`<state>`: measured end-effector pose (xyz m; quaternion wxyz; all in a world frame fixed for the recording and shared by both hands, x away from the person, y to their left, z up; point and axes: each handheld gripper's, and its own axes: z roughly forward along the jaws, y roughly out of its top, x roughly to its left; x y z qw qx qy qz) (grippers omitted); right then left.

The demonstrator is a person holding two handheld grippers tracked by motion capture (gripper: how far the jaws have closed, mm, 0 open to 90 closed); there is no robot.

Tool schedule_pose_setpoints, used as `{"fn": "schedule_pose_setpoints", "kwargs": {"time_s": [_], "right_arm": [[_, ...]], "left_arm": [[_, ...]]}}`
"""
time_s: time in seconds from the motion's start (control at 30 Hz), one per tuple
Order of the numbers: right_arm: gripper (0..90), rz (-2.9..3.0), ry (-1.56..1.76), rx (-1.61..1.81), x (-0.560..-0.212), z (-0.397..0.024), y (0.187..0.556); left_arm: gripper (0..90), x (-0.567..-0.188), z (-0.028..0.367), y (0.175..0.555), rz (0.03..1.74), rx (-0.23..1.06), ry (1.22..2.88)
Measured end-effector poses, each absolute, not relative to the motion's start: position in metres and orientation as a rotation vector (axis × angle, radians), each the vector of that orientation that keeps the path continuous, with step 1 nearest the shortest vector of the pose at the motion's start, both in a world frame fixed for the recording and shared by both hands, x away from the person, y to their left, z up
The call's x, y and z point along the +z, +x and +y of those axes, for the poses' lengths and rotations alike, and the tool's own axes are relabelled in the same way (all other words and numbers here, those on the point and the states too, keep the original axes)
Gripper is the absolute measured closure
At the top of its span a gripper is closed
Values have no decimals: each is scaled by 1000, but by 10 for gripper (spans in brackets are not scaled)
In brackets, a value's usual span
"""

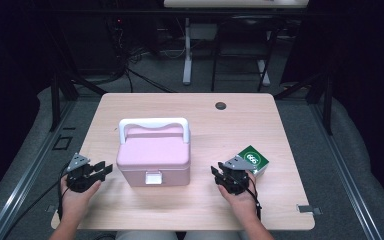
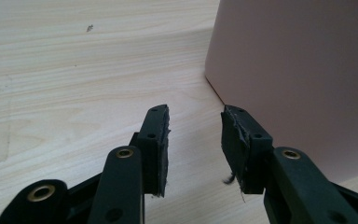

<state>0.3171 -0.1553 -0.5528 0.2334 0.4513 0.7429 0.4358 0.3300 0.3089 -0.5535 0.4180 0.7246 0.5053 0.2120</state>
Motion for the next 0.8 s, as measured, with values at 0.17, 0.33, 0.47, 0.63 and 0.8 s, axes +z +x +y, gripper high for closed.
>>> {"fn": "schedule_pose_setpoints", "kwargs": {"time_s": [0.17, 0.33, 0.47, 0.63, 0.8], "right_arm": [[707, 2062, 1180, 1186, -554, -146, 318], [824, 2087, 1180, 1184, -550, -141, 327], [900, 2098, 1182, 1227, -544, -135, 339], [900, 2146, 1178, 1244, -551, -125, 343], [900, 2151, 1130, 1252, -548, -121, 339]], "left_arm": [[700, -552, 301, 335, 1266, 520, 1835], [874, -551, 299, 339, 1257, 471, 1828], [900, -550, 296, 342, 1257, 454, 1828], [900, -547, 287, 341, 1214, 461, 1864], [900, -546, 280, 340, 1191, 469, 1877]]}}
